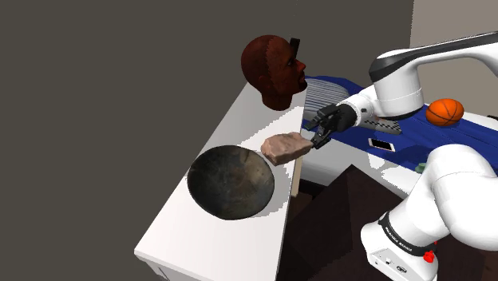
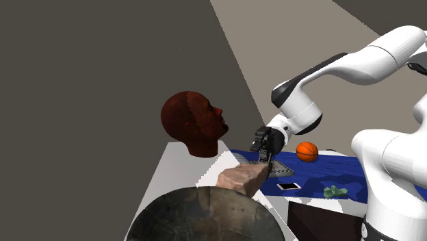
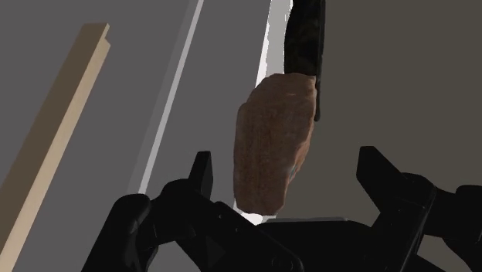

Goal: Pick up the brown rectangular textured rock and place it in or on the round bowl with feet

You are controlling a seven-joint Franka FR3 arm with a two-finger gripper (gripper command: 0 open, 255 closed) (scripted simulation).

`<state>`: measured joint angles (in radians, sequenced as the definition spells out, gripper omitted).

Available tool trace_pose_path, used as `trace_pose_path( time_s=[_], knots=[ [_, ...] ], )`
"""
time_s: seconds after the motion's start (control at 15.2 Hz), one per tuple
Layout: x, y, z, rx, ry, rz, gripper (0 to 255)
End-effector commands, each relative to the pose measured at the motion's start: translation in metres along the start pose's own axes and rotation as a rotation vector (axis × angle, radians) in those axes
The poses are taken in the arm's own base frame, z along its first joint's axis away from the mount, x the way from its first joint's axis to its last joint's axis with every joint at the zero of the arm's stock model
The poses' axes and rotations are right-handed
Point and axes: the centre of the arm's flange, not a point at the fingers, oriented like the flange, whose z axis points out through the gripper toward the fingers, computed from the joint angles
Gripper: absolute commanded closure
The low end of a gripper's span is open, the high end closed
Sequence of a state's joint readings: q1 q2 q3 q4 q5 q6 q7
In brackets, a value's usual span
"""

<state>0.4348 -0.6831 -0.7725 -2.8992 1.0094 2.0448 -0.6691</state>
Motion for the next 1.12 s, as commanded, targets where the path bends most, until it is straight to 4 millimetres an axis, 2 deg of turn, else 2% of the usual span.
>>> trace_pose_path(
  time_s=[0.0, 0.2, 0.26, 0.86, 1.06],
  knots=[
    [0.0, 0.0, 0.0, 0.0, 0.0, 0.0, 0],
    [0.0, 0.0, 0.0, 0.0, 0.0, 0.0, 0],
    [0.0, 0.0, 0.0, 0.0, 0.0, 0.0, 255],
    [0.0, 0.0, 0.0, 0.0, 0.0, 0.0, 255],
    [0.0, -0.015, -0.004, 0.0, 0.0, 0.0, 255]
  ],
)
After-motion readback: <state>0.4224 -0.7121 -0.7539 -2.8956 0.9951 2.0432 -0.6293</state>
